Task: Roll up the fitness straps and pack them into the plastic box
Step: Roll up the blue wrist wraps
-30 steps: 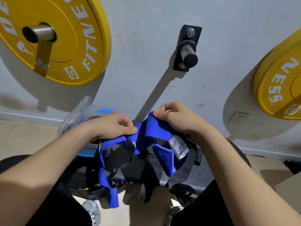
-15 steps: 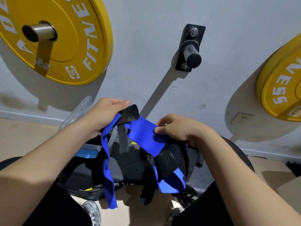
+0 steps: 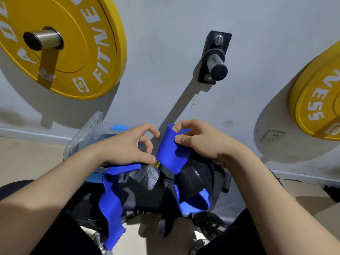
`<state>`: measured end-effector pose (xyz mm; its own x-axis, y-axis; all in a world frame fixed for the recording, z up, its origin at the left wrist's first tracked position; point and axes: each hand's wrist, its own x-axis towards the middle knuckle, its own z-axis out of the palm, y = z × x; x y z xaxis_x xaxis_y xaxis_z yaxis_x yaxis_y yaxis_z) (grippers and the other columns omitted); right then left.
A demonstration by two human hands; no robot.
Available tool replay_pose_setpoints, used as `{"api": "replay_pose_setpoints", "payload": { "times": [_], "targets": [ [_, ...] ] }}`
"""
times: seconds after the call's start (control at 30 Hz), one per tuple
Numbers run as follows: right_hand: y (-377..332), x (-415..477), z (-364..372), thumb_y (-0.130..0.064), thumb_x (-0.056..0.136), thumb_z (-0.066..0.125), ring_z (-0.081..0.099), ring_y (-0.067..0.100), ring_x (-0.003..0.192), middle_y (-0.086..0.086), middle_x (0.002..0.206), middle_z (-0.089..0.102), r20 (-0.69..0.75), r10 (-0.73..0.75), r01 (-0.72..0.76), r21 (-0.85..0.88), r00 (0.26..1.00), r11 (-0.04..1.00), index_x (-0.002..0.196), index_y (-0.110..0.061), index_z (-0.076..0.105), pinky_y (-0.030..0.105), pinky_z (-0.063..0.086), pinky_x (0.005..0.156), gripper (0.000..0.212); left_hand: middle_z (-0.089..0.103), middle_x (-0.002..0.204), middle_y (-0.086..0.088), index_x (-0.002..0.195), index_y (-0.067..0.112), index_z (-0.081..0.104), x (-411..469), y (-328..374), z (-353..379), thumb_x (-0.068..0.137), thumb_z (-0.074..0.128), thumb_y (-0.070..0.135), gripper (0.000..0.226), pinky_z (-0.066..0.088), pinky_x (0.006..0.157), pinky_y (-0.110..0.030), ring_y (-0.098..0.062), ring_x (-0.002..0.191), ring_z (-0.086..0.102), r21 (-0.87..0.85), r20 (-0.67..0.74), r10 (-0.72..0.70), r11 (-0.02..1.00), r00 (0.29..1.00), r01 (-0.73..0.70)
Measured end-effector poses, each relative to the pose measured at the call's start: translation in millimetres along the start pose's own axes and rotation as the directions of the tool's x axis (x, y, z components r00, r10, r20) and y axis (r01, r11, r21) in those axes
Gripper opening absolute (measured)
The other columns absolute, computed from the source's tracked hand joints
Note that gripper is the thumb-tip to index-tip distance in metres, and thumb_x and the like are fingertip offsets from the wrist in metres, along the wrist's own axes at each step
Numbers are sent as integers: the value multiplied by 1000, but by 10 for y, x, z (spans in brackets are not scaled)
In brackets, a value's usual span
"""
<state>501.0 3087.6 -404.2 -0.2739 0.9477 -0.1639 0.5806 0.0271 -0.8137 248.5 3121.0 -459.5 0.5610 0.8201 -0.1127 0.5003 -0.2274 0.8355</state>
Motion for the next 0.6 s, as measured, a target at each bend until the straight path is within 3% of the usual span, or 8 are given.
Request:
{"api": "replay_pose_setpoints", "payload": {
  "times": [0.07,0.1,0.17,0.23,0.33,0.43,0.53,0.6],
  "targets": [
    [-14,-26,-68,-8,107,58,58,25,76,20,87,73,47,-34,34,0,998,999,108,-16,72,39,46,75,16,69,90,7,125,51,62,-5,-1,-22,73,88,37,61,48,62,-16,4,59,61,-47,7,8,999,1000,-7],
    [-25,-36,-102,-7,105,59,62,25,77,23,92,76,53,-32,31,15,998,999,106,-16,74,40,50,77,18,70,88,7,121,46,69,-6,4,-36,72,86,40,51,48,63,-15,4,61,61,-66,15,4,998,1000,-3],
    [-27,-40,-152,-10,92,63,64,22,75,17,86,77,15,-5,5,44,1000,999,88,-14,75,40,53,77,13,75,79,1,100,27,81,-5,21,-55,76,77,46,31,49,67,-18,-6,65,65,-93,31,-19,995,999,22],
    [-35,-40,-167,-21,73,56,48,17,62,5,64,56,-78,37,-38,-6,996,999,63,-18,60,35,38,65,11,71,70,-6,77,10,78,-2,16,-63,79,73,54,45,49,63,-26,-15,62,63,-147,-6,-46,988,999,45],
    [-56,-39,-144,-23,65,47,23,21,65,7,70,27,-159,45,-44,7,986,999,60,-24,34,39,15,63,14,55,54,0,57,18,63,11,42,-31,91,72,64,58,41,50,-21,-11,48,49,-254,-151,-43,967,988,3],
    [-78,-43,-109,-17,69,46,26,16,55,4,63,31,-110,9,10,171,994,985,65,-20,39,29,20,53,8,48,61,-1,56,21,57,53,133,87,100,58,63,60,40,56,-22,-10,55,43,-359,-232,-2,930,973,-84],
    [-85,-55,-69,-9,71,45,31,9,43,-3,53,38,16,-43,38,247,999,968,60,-18,49,19,27,41,14,64,77,-13,47,20,54,118,220,230,107,49,58,71,50,67,-28,-15,66,58,-488,-307,-105,871,946,-62],
    [-65,-59,-46,-5,71,44,31,9,42,-3,52,38,73,-73,48,298,995,953,57,-19,50,17,27,40,21,73,86,-14,49,22,48,153,217,276,109,44,60,71,54,73,-27,-15,71,64,-477,-336,-119,877,934,-60]
  ]
}}
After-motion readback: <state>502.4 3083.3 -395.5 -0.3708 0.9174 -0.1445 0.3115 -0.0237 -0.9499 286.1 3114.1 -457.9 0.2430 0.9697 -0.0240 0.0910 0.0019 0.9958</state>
